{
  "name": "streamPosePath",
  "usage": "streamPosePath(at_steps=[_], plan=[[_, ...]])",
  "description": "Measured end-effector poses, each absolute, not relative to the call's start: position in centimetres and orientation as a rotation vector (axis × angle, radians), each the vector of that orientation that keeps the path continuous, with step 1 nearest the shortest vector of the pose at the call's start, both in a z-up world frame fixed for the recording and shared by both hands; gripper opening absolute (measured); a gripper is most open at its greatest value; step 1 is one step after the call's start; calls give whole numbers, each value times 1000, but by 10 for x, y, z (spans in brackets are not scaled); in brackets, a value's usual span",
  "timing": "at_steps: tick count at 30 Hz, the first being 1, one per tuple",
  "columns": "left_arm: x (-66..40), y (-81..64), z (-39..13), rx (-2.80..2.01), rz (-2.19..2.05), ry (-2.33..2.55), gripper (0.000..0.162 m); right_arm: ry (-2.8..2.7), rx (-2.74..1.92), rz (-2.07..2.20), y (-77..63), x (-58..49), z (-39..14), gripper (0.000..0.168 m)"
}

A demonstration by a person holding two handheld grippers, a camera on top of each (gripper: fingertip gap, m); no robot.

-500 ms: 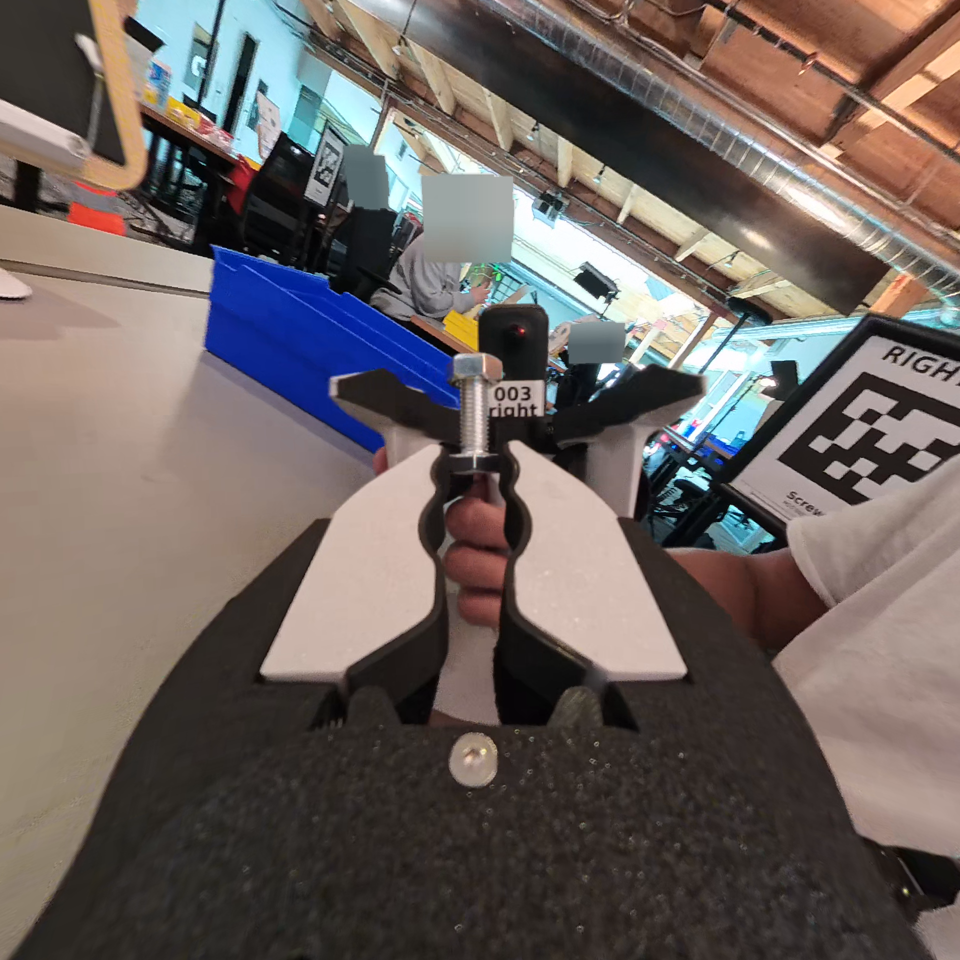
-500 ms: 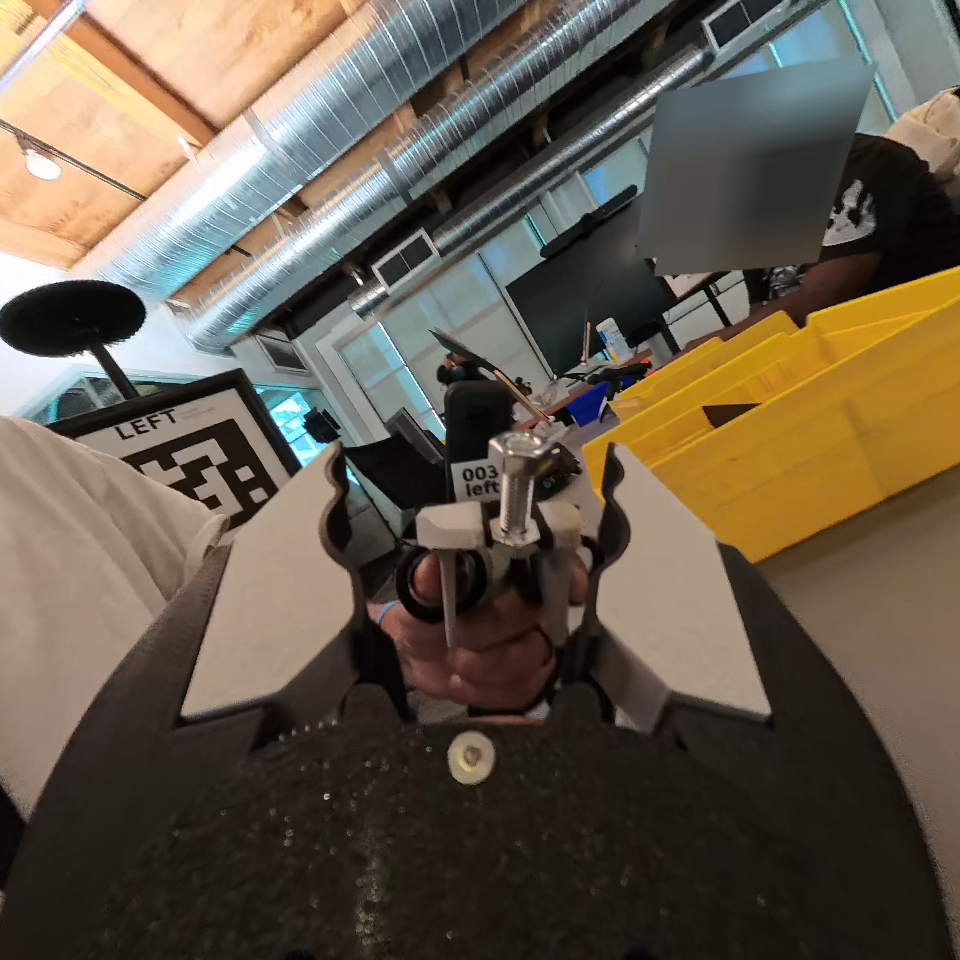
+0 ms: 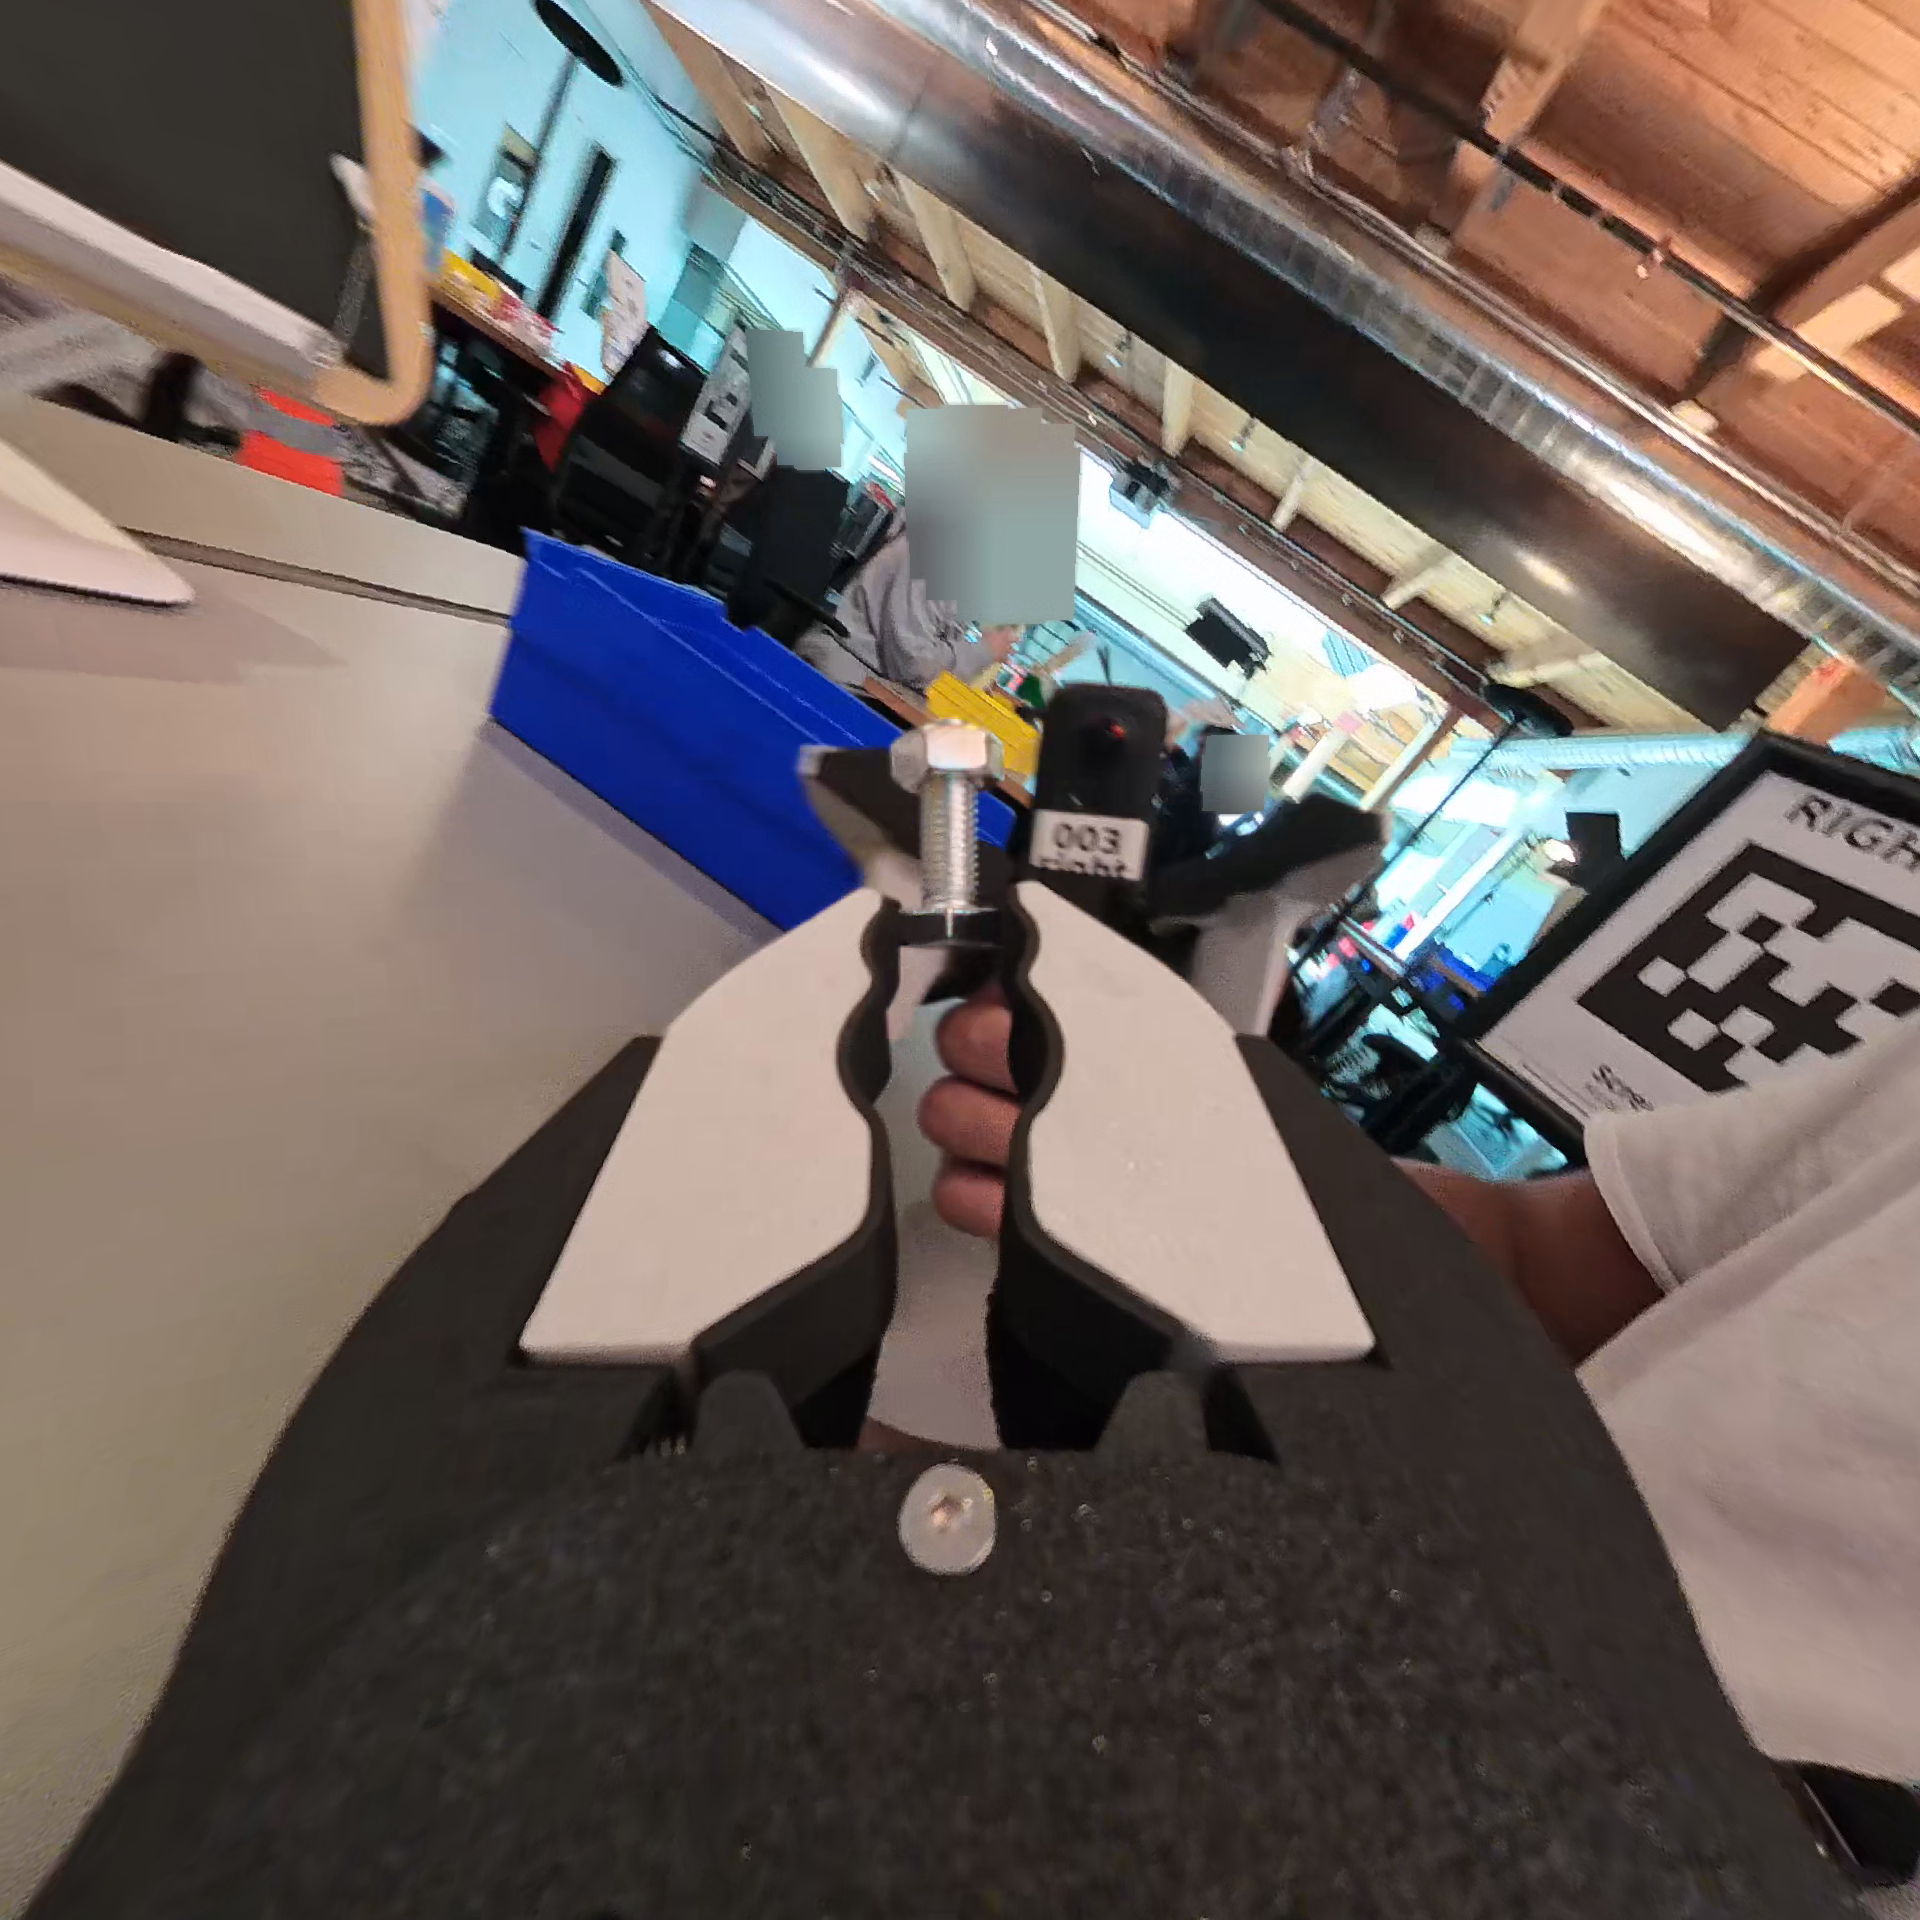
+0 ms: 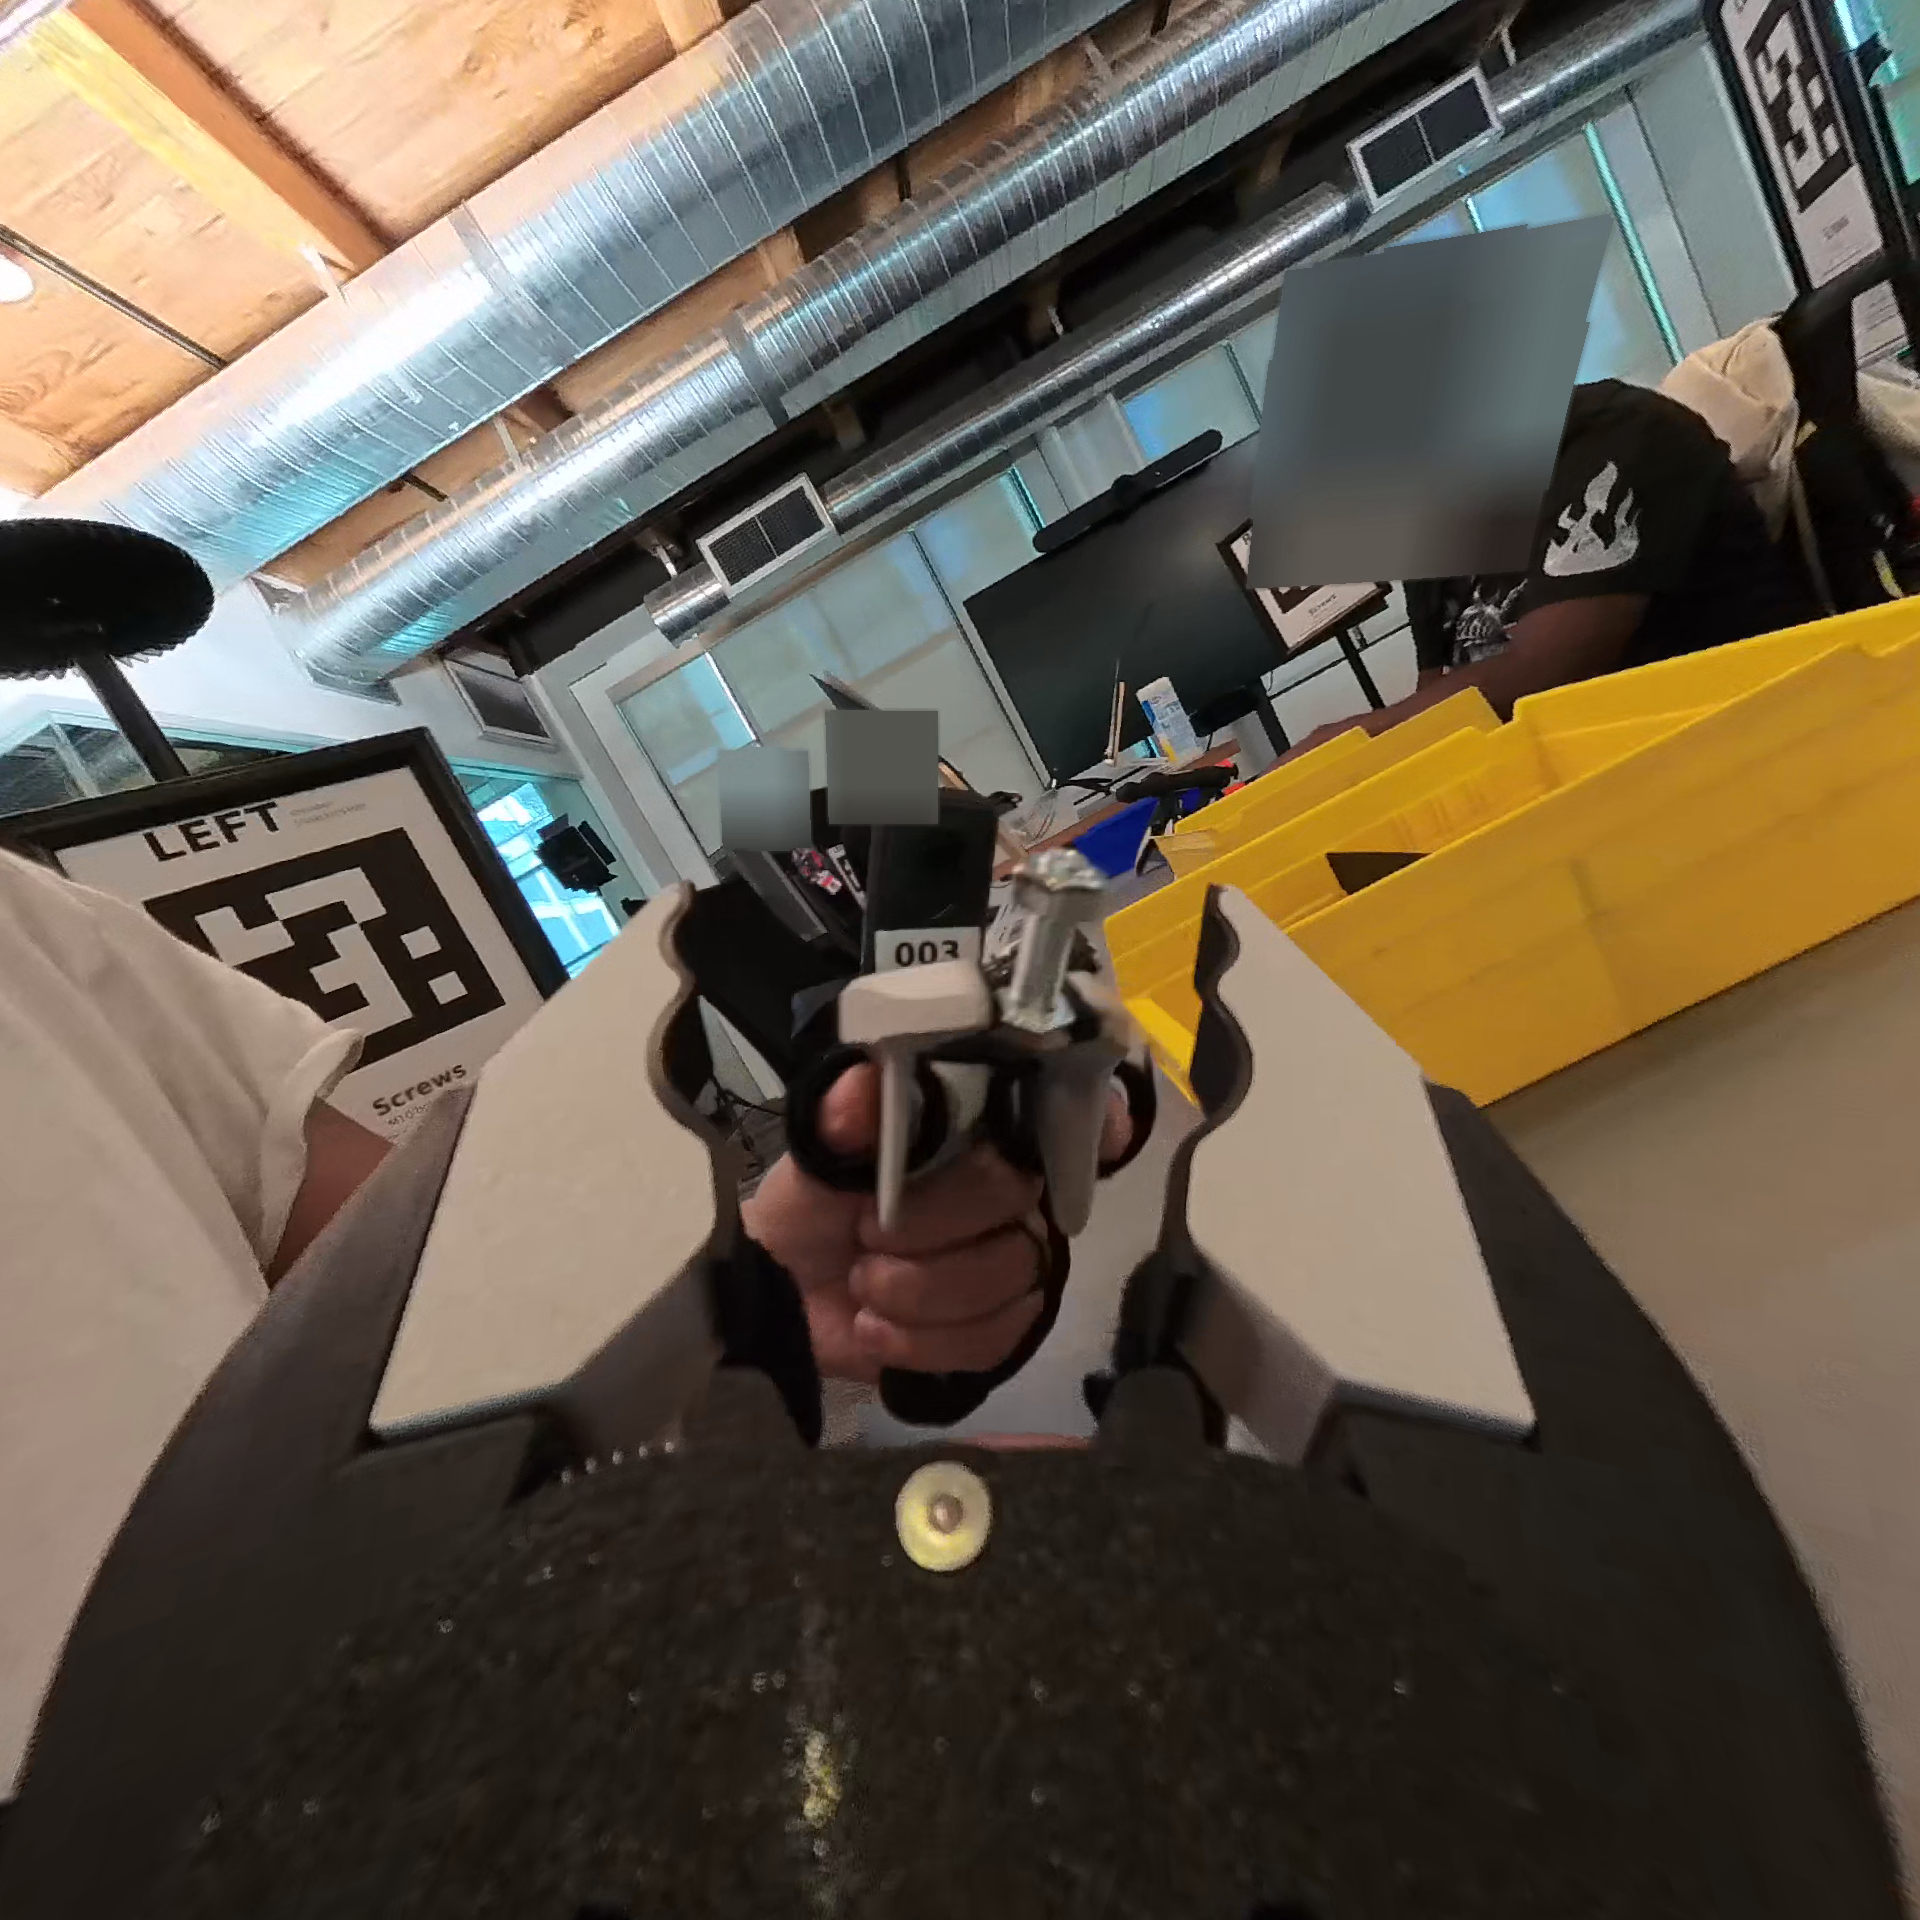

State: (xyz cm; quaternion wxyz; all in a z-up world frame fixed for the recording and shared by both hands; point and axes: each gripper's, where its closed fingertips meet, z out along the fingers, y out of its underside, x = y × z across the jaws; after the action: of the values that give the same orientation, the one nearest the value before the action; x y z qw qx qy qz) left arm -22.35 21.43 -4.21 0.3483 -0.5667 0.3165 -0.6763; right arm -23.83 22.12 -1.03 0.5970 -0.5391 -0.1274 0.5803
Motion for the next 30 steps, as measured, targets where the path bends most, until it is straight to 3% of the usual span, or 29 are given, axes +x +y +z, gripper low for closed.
streamPosePath(at_steps=[7, 9, 11, 15, 26, 27, 29, 30], plan=[[-224, 224, -43, -1477, -1766, 819, 18, -345, -1225, 1380, 210, -247, -5, 98], [-234, 241, -45, -1509, -1747, 738, 18, -437, -1105, 1412, 190, -237, 5, 48], [-239, 246, -49, -1529, -1730, 725, 18, -395, -1115, 1372, 194, -225, 7, 55], [-233, 229, -47, -1507, -1746, 796, 18, -299, -1226, 1375, 214, -220, -7, 86], [-221, 217, -49, -1500, -1782, 830, 18, -320, -1232, 1405, 212, -252, -13, 94], [-227, 225, -46, -1495, -1784, 784, 18, -319, -1223, 1411, 210, -248, -12, 91], [-238, 241, -49, -1535, -1743, 725, 17, -427, -1140, 1475, 192, -246, -4, 46], [-242, 247, -53, -1555, -1713, 719, 18, -422, -1140, 1467, 192, -243, -2, 46]])
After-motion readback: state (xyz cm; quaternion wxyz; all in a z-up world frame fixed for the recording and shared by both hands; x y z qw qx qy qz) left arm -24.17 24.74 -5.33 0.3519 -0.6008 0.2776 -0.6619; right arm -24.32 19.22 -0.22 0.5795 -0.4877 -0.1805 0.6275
